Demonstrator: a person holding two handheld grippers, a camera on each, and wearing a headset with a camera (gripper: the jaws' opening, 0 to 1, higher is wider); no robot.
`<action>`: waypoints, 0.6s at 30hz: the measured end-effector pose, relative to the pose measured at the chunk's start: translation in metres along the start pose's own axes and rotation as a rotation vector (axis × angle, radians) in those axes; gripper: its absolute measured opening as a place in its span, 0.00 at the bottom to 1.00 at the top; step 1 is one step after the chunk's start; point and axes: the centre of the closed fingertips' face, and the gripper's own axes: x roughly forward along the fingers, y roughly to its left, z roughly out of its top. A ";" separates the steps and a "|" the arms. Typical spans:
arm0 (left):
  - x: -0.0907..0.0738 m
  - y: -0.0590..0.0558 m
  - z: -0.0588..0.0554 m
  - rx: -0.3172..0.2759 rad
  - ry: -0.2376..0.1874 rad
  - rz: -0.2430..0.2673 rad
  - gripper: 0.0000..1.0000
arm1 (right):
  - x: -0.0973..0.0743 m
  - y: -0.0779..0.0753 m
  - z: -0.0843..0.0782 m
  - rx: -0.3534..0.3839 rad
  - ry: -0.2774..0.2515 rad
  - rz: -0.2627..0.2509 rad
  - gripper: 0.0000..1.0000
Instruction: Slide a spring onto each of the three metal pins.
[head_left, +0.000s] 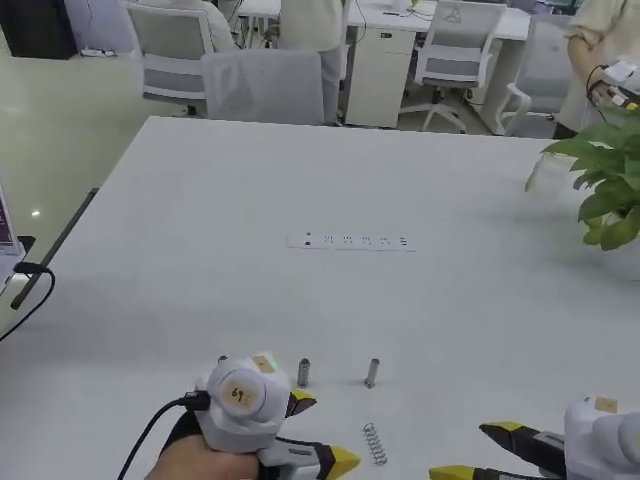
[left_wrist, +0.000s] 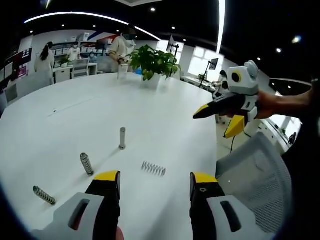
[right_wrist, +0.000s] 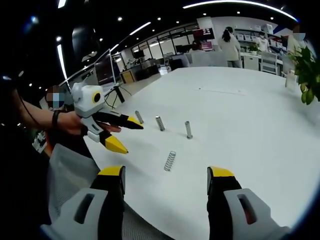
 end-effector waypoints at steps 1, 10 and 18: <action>0.003 0.000 0.000 -0.002 0.001 -0.004 0.51 | 0.000 0.000 0.000 0.001 0.001 0.001 0.65; 0.024 -0.008 -0.002 0.001 0.031 -0.032 0.48 | -0.001 -0.002 0.000 0.009 -0.003 -0.007 0.64; 0.041 -0.009 -0.007 -0.037 0.052 -0.021 0.45 | -0.004 -0.006 -0.002 0.021 -0.005 -0.017 0.64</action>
